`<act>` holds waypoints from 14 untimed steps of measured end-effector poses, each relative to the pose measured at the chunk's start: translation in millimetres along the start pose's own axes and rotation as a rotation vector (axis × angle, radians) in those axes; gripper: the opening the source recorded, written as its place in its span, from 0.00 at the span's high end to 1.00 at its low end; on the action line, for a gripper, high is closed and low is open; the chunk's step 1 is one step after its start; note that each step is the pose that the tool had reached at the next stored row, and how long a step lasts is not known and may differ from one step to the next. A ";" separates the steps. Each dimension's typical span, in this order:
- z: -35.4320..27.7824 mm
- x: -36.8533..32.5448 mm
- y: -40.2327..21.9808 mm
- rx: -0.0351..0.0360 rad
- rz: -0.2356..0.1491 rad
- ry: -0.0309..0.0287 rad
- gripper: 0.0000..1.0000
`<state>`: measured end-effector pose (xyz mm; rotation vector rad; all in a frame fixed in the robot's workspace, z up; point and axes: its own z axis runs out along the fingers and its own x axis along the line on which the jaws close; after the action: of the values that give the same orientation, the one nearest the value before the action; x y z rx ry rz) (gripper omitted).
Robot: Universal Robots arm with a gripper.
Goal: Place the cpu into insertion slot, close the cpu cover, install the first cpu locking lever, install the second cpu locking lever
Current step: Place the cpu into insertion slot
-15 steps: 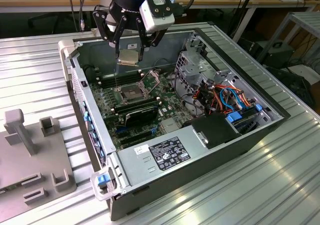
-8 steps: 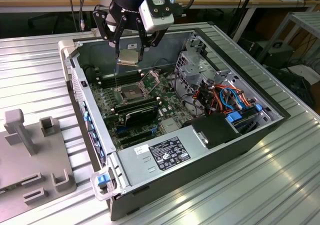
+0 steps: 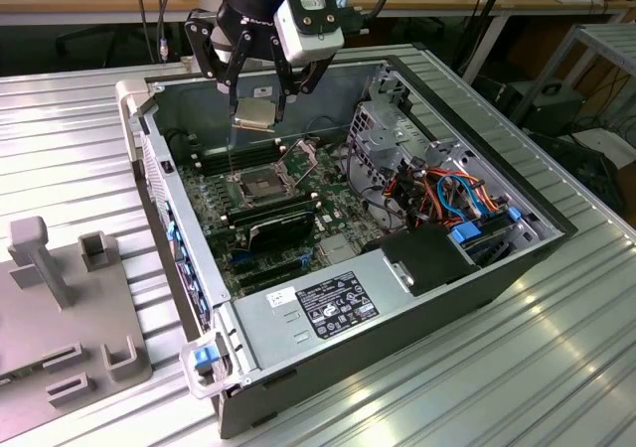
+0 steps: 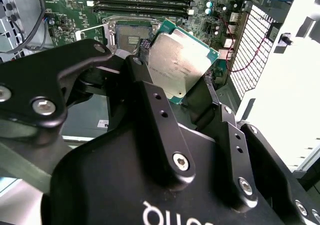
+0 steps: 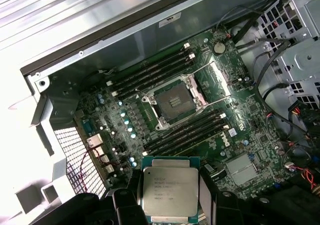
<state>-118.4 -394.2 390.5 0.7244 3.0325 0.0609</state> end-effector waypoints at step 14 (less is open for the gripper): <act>0.1 0.4 0.9 0.0016 0.119 -0.0052 0.45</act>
<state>-118.4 -393.2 390.5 0.9027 2.9819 0.0586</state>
